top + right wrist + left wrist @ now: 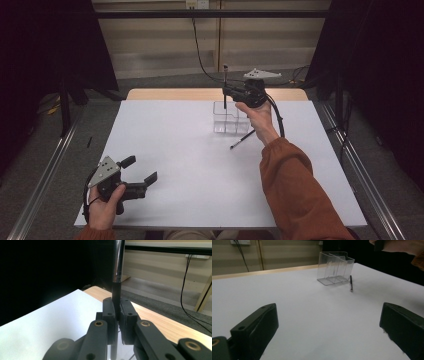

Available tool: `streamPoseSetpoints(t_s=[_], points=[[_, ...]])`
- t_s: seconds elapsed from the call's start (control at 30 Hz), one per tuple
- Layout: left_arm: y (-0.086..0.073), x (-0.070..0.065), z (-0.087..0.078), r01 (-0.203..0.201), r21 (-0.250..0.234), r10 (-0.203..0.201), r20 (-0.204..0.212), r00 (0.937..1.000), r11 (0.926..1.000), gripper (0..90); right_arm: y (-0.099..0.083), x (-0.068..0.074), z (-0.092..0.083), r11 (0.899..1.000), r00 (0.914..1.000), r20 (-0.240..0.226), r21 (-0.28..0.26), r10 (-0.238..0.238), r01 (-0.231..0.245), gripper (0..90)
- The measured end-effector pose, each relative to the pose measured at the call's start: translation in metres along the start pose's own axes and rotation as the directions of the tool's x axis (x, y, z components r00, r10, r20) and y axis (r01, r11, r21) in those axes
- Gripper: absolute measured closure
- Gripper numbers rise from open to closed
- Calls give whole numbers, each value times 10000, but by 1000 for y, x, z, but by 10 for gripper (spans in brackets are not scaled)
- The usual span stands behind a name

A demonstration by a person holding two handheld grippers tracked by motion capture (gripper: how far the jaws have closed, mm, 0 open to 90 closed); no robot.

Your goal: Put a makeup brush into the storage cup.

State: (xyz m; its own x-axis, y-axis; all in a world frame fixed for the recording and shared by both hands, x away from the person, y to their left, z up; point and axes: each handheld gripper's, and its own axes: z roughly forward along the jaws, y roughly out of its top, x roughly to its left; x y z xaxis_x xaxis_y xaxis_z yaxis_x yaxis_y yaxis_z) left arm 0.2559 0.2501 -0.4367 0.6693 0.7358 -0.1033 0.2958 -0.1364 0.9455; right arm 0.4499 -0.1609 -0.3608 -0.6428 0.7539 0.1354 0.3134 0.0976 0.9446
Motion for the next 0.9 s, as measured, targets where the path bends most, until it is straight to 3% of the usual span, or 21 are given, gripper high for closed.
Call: streamPoseSetpoints(t_s=[0.07, 0.5, 0.7, 0.9], points=[[0, -1, 0, -84, -9, 84, 76, 9999, 10000, 20, -2, -1, 2, 9999, 10000, 67, -115, 34, -34, 839], [1, -1, 1, -266, 46, 265, 173, 9995, 9996, 19, -19, -2, 15, 9992, 9999, 122, 400, -10, 5, 838], [1, -2, 1, -358, -22, 359, 420, 9985, 9994, 19, -27, -3, 18, 9984, 9999, 130, 570, 45, -52, 839], [1, -1, 1, -364, 11, 363, 340, 9988, 9993, 19, -34, -3, 18, 9973, 9999, 146, 732, 71, -82, 838]])
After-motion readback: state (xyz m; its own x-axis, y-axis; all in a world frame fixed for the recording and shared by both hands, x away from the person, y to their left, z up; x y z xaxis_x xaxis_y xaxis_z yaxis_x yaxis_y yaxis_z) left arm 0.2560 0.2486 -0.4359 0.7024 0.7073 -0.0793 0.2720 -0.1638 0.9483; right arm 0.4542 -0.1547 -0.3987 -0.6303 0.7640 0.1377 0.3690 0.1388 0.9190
